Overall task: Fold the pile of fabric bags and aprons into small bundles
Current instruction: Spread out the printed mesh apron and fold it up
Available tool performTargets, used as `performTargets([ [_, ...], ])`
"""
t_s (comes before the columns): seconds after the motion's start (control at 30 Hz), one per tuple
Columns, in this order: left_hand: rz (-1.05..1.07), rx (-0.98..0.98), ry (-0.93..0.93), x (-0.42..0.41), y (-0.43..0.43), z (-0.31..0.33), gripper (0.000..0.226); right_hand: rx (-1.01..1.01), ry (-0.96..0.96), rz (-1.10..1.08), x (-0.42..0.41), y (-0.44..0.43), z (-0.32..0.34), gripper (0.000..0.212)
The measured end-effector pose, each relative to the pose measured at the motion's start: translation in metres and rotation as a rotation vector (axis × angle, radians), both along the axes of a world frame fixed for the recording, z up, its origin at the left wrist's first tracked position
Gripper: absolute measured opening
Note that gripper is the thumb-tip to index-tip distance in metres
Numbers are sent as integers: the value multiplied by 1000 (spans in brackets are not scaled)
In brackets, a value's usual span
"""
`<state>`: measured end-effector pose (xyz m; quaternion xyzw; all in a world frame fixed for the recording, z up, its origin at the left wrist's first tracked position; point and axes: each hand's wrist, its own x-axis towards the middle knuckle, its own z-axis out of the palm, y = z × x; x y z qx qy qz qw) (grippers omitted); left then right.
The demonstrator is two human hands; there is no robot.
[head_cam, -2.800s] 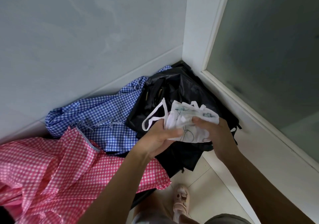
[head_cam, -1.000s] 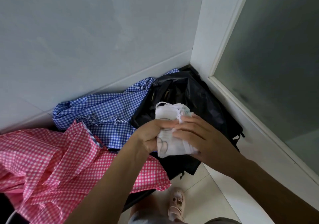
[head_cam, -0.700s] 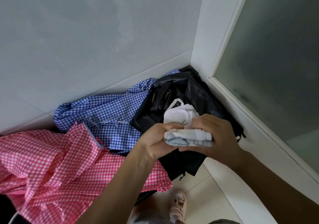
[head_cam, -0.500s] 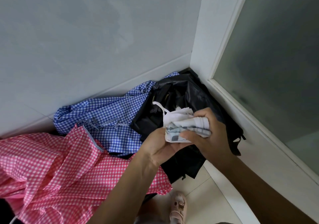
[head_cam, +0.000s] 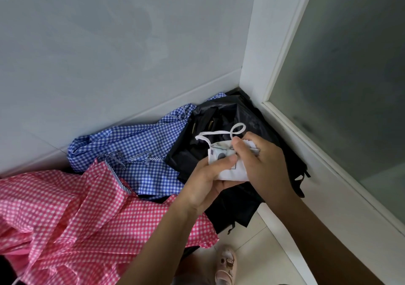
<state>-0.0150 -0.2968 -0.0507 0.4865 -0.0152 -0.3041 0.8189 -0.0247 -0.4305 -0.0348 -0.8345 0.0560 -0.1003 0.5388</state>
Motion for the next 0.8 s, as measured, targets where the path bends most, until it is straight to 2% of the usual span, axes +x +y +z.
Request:
performTargets([
  [0.13, 42, 64, -86, 3, 4, -1, 41, -342, -77, -77, -2, 3, -7, 40],
  [0.2, 36, 115, -161, 9, 10, 2, 36, -406, -94, -106, -2, 0, -8, 40],
  [0.23, 7, 124, -190, 12, 13, 4, 36, -311, -65, -82, -4, -1, -8, 40],
  [0.33, -147, 66, -199, 18, 24, 10, 41, 192, 79, 109, -16, 6, -2, 32],
  [0.37, -197, 58, -197, 19, 27, 11, 43, 240, 72, 125, -20, 9, -2, 30],
  [0.47, -299, 128, -229, 18, 31, 13, 44, 207, -22, 99, -30, 17, -10, 25],
  [0.53, -277, 216, -261, 15, 28, 12, 38, 161, -43, 86, -30, 16, -16, 21],
  [0.67, -221, 299, -294, 13, 23, 15, 35, 174, -4, 212, -25, 3, -13, 43],
  [0.8, -292, 332, -335, 21, 34, 29, 35, 123, 48, 321, -12, -15, 1, 44],
])
